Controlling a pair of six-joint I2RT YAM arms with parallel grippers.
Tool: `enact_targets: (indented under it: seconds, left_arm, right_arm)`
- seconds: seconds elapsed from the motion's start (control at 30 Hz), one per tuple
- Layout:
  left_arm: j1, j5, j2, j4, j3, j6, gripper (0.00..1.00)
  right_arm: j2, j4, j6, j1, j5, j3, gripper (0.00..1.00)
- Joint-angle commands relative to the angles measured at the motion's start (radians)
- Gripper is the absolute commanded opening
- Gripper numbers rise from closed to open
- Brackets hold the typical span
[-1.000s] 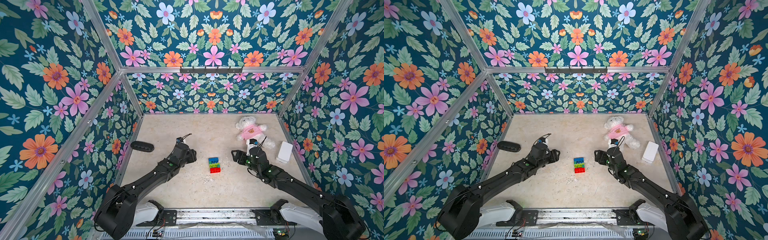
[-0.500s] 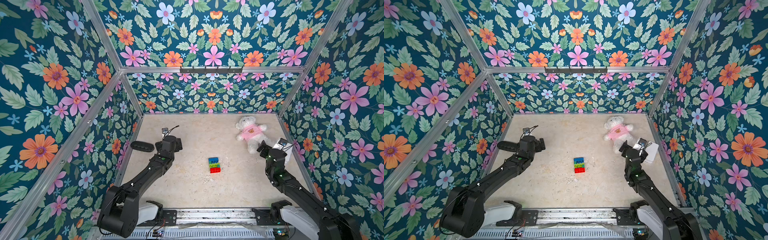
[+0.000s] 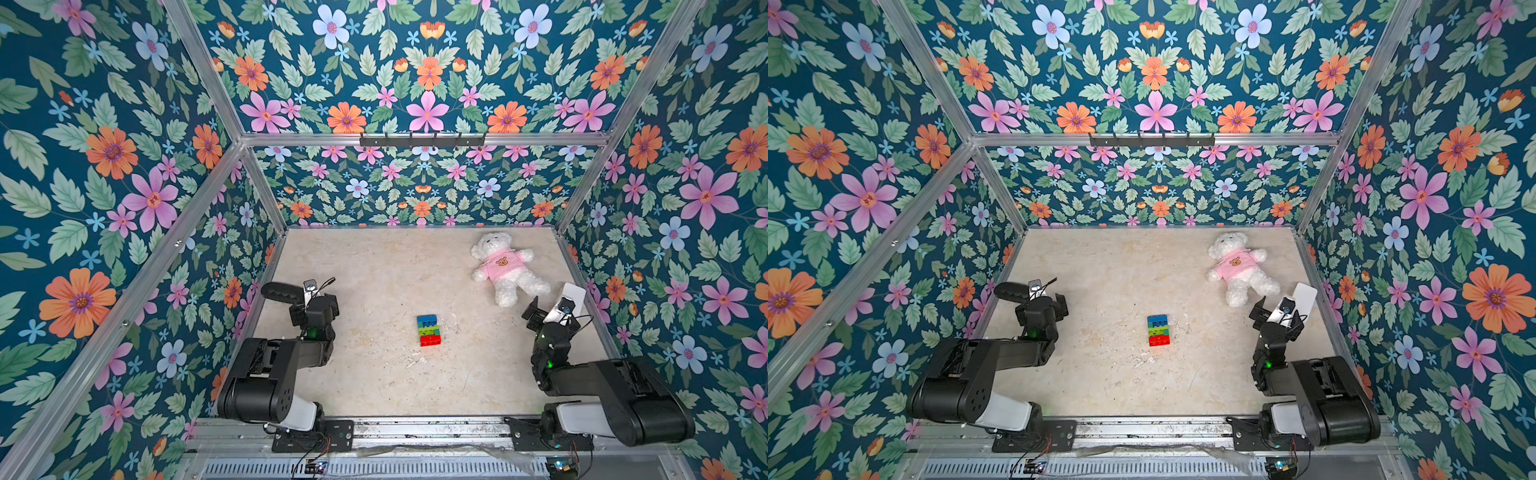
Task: Assemble the number 5 with lego
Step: Reset both arms
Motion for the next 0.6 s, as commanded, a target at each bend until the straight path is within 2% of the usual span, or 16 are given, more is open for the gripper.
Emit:
enact_targets:
  seconds: [0.0,0.03,0.1,0.13,0.2,0.57]
  left_arm:
    - [0.028,0.114,0.082,0.356,-0.061,0.033,0.95]
    - [0.029,0.14,0.107,0.402,-0.059,0.053,0.95]
    - [0.047,0.173,0.085,0.285,-0.028,0.031,0.95]
    - [0.056,0.18,0.09,0.298,-0.03,0.026,0.99]
    - [0.058,0.183,0.092,0.298,-0.029,0.025,0.99]
    - [0.049,0.152,0.092,0.311,-0.035,0.029,0.99]
  right_arm:
    - [0.084,0.324,-0.036,-0.022,-0.087,-0.015,0.99]
    - [0.058,0.253,-0.022,-0.02,-0.093,-0.005,0.99]
    - [0.035,0.144,-0.013,-0.021,-0.081,0.03,0.99]
    - [0.058,0.169,-0.023,-0.021,-0.084,0.04,0.99]
    - [0.059,0.211,-0.028,-0.015,-0.07,0.019,0.99]
    - [0.042,0.108,0.011,-0.042,-0.084,0.063,0.99]
